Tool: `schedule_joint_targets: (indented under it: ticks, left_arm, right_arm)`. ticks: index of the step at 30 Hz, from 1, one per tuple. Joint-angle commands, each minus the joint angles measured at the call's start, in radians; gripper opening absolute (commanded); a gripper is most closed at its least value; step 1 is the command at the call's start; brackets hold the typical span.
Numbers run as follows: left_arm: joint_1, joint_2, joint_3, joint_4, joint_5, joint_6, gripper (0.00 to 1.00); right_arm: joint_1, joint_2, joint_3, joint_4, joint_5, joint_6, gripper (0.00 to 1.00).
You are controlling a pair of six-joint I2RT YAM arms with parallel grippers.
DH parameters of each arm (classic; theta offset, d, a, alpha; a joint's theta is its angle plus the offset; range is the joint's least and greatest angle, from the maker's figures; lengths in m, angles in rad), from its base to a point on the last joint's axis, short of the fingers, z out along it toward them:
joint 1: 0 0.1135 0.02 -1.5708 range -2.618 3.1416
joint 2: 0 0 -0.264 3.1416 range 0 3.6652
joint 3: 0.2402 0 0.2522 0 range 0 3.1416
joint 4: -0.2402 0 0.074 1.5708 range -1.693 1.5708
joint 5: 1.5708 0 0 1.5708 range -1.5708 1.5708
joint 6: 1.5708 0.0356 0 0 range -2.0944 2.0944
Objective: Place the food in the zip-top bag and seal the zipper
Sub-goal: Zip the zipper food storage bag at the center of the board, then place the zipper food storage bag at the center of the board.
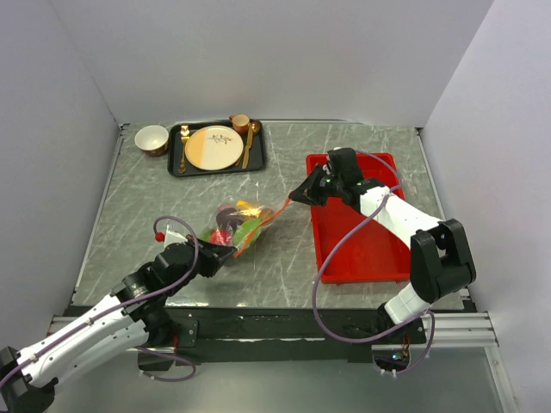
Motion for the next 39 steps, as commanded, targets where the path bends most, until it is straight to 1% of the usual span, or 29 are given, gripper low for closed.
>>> schedule_joint_targets:
  ticks: [1,2,5,12,19,21,22,23,27,30,31,32,33,34,36,37,39]
  left_arm:
    - [0.002,0.006,0.004,0.011,-0.017,0.006,0.01]
    - [0.002,0.005,0.004,0.016,-0.014,0.007,0.01]
    - [0.002,0.015,-0.005,0.059,-0.005,0.018,0.01]
    - [0.002,0.087,0.013,0.095,0.028,0.04,0.01]
    - [0.002,0.074,-0.013,0.123,0.052,0.033,0.01]
    - [0.002,0.077,-0.021,0.154,0.064,0.049,0.01]
    - [0.002,0.083,-0.021,0.161,0.074,0.061,0.01]
    - [0.002,0.089,-0.018,0.168,0.09,0.066,0.01]
    - [0.002,0.146,-0.015,0.204,0.127,0.086,0.04]
    - [0.002,0.175,-0.012,0.235,0.153,0.096,0.16]
    - [0.002,0.18,-0.012,0.241,0.159,0.107,0.31]
    - [0.002,0.183,-0.004,0.246,0.163,0.115,0.4]
    - [0.002,0.184,0.002,0.24,0.157,0.124,0.47]
    - [0.002,0.186,0.011,0.226,0.15,0.135,0.58]
    - [0.002,0.172,0.034,0.175,0.135,0.142,0.65]
    - [0.002,0.164,0.039,0.163,0.118,0.148,0.7]
    - [0.002,0.131,0.044,0.137,0.1,0.15,0.75]
  right_arm:
    - [-0.02,0.0,0.073,0.01,0.114,-0.044,0.05]
    - [-0.02,-0.002,0.074,0.004,0.131,-0.049,0.06]
    - [-0.029,0.009,0.083,0.001,0.11,-0.055,0.06]
    - [-0.029,0.032,0.086,0.016,0.088,-0.051,0.05]
    - [-0.031,0.071,0.106,0.021,0.073,-0.063,0.05]
    - [-0.031,0.078,0.114,0.024,0.068,-0.07,0.07]
    - [-0.031,0.087,0.119,0.028,0.056,-0.086,0.11]
    - [-0.034,0.094,0.134,0.019,0.054,-0.095,0.12]
    - [-0.037,0.126,0.183,-0.022,0.054,-0.132,0.17]
    - [-0.04,0.149,0.204,-0.036,0.045,-0.152,0.22]
    - [-0.041,0.155,0.209,-0.039,0.042,-0.167,0.33]
    - [-0.042,0.158,0.218,-0.045,0.037,-0.179,0.42]
    - [-0.042,0.158,0.221,-0.053,0.05,-0.189,0.5]
    - [-0.042,0.146,0.223,-0.054,0.063,-0.208,0.62]
    - [-0.046,0.132,0.226,-0.074,0.112,-0.219,0.68]
    - [-0.054,0.123,0.229,-0.084,0.122,-0.234,0.73]
    - [-0.063,0.112,0.24,-0.111,0.142,-0.245,0.75]
